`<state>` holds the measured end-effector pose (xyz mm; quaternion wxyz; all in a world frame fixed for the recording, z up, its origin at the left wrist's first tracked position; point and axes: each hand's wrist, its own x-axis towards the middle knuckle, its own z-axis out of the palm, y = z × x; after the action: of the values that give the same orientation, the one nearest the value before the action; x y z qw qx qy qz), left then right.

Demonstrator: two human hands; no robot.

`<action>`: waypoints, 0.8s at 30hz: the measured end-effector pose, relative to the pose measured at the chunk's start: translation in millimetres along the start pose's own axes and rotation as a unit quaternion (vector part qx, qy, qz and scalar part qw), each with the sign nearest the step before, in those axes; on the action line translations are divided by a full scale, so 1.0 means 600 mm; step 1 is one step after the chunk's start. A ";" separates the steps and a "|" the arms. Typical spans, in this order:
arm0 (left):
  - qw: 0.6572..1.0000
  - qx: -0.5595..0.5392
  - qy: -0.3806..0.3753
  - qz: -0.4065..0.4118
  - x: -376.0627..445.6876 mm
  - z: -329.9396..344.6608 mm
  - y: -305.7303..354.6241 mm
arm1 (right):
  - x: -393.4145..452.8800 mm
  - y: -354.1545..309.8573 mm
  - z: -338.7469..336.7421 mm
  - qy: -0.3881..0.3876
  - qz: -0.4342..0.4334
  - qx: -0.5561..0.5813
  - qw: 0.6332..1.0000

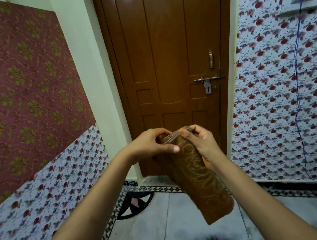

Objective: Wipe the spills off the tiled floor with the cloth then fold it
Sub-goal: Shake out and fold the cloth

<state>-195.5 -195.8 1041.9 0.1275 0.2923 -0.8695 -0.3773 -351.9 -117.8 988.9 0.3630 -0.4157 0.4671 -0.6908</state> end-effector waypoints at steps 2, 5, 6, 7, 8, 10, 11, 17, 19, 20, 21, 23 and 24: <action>0.999 0.026 0.023 0.033 0.004 0.005 0.004 | 0.003 -0.006 0.000 -0.003 -0.014 -0.010 1.000; 0.997 0.027 0.022 0.072 0.006 0.003 0.015 | 0.002 -0.014 -0.012 -0.014 -0.013 0.000 1.000; 0.996 0.021 0.020 0.084 0.007 0.001 0.022 | 0.000 -0.015 -0.018 -0.025 -0.005 0.001 1.000; 0.995 0.012 0.023 0.095 0.007 -0.002 0.028 | -0.003 -0.012 -0.022 -0.039 0.005 -0.003 0.999; 0.994 0.002 0.031 0.104 0.007 -0.007 0.035 | -0.008 -0.007 -0.024 -0.055 0.016 -0.014 0.998; 0.992 -0.030 0.045 0.112 0.008 -0.019 0.044 | -0.019 0.012 -0.024 -0.084 0.043 -0.042 0.995; 0.991 -0.049 0.048 0.111 0.008 -0.026 0.049 | -0.024 0.024 -0.022 -0.095 0.062 -0.051 0.992; 0.974 -0.153 0.143 0.086 -0.011 -0.081 0.061 | -0.048 0.102 -0.014 -0.112 0.216 0.000 0.970; 0.956 -0.210 0.195 0.055 -0.016 -0.101 0.050 | -0.051 0.121 -0.022 -0.127 0.240 0.039 0.962; 0.946 -0.237 0.219 0.035 -0.018 -0.109 0.041 | -0.053 0.126 -0.026 -0.123 0.244 0.073 0.959; 0.937 -0.256 0.239 0.012 -0.022 -0.116 0.030 | -0.054 0.131 -0.028 -0.109 0.248 0.113 0.956; 0.928 -0.268 0.258 -0.034 -0.027 -0.124 0.004 | -0.055 0.135 -0.034 -0.070 0.244 0.190 0.948; 0.926 -0.266 0.262 -0.060 -0.031 -0.124 -0.012 | -0.054 0.134 -0.036 -0.054 0.242 0.219 0.944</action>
<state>-144.8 -231.8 1087.6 0.4008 0.3872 -0.6537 -0.5120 -350.3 -105.7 900.6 0.6257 -0.2373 0.3703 -0.6442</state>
